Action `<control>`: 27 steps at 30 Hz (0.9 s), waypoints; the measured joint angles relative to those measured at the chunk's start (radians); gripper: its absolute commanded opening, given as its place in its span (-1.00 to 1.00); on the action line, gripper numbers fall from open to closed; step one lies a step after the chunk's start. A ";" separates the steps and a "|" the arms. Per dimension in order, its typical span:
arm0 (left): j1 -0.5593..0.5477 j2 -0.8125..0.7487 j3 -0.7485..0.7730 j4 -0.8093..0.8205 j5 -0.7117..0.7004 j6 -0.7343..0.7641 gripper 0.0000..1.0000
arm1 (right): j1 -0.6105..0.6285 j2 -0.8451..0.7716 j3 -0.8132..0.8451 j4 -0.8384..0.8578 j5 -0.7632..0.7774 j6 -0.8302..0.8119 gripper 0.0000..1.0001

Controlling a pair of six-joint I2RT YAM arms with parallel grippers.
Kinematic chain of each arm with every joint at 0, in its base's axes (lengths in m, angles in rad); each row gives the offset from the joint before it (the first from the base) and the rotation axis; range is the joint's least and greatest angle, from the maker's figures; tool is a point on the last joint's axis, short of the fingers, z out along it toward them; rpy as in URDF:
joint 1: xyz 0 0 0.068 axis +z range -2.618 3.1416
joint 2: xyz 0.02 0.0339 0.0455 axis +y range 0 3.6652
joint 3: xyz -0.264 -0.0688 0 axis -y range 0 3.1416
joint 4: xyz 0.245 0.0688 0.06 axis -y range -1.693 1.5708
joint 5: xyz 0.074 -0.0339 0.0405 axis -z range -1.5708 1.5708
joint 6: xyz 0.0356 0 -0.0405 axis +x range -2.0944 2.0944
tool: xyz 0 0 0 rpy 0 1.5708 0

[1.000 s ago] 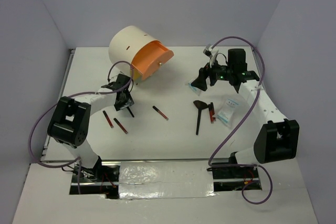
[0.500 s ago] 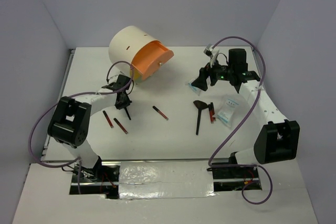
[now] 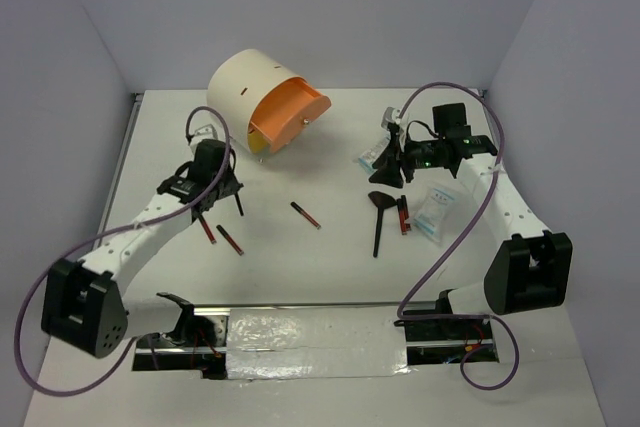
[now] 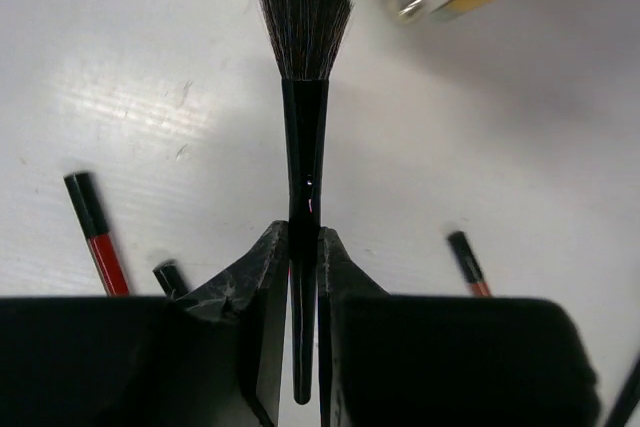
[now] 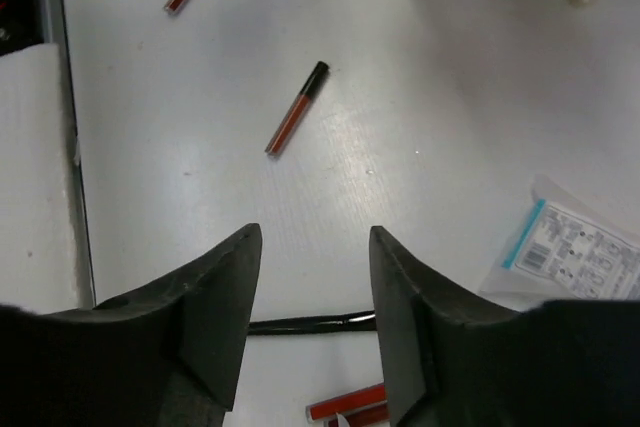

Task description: Organize the makeup

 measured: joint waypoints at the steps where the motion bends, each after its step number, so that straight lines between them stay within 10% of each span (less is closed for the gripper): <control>1: -0.003 -0.043 0.003 0.011 0.008 0.022 -1.00 | 0.000 0.000 0.000 -0.030 -0.013 -0.038 -0.16; 5: -0.006 -0.174 0.005 0.088 0.061 0.118 -1.00 | 0.000 -0.007 -0.002 -0.089 -0.042 -0.136 -0.50; 10: -0.013 -0.199 0.077 0.199 0.184 0.345 -1.00 | 0.000 -0.031 -0.003 -0.093 -0.052 -0.159 -0.47; 27: -0.027 0.274 0.674 0.236 0.525 0.924 -0.93 | 0.000 -0.070 -0.063 -0.072 -0.043 -0.144 -0.38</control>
